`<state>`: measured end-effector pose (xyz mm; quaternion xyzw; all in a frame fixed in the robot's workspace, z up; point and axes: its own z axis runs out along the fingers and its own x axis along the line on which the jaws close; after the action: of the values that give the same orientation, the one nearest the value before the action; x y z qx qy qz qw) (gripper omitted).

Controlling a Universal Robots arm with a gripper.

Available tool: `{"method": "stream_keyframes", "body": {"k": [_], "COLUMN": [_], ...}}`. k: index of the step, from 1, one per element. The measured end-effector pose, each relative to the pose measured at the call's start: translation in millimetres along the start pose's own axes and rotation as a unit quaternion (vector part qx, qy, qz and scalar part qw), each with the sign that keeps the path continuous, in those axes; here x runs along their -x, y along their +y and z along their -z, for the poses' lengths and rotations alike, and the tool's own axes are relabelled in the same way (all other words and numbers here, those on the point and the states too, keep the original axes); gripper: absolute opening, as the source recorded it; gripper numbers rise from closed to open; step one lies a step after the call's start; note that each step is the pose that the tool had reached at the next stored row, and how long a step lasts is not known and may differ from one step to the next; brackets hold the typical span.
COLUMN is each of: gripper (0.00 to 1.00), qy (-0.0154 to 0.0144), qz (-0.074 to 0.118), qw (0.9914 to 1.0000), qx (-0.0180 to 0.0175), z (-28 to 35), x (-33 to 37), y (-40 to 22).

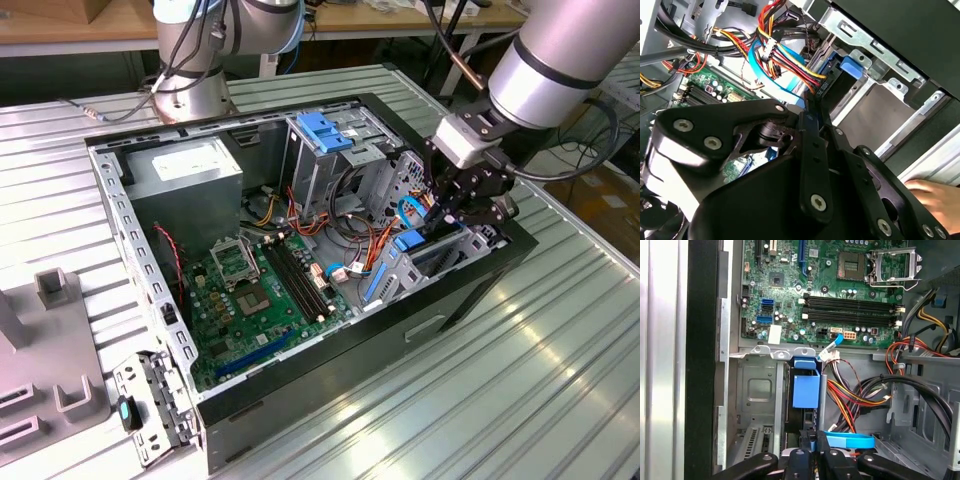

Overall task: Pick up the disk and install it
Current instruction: 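Insert the second disk wire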

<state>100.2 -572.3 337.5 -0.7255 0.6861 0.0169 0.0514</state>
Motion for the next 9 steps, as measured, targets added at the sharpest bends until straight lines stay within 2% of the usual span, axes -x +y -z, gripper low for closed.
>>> {"method": "stream_keyframes", "body": {"k": [1, 2, 5, 6, 9], "gripper": [0.17, 0.24, 0.24, 0.24, 0.22], "qy": [-0.0002, 0.0001, 0.0004, 0.0005, 0.0003], "qz": [0.000, 0.000, 0.000, 0.000, 0.000], "qw": [1.00000, 1.00000, 1.00000, 1.00000, 1.00000], "qx": [0.0000, 0.0001, 0.0001, 0.0002, 0.0001], "z": [1.0, 5.3, 18.3, 20.3, 20.3], "x": [0.0, 0.4, 1.6, 1.8, 1.8], "y": [-0.1, -0.3, -1.4, -1.6, -1.7]}}
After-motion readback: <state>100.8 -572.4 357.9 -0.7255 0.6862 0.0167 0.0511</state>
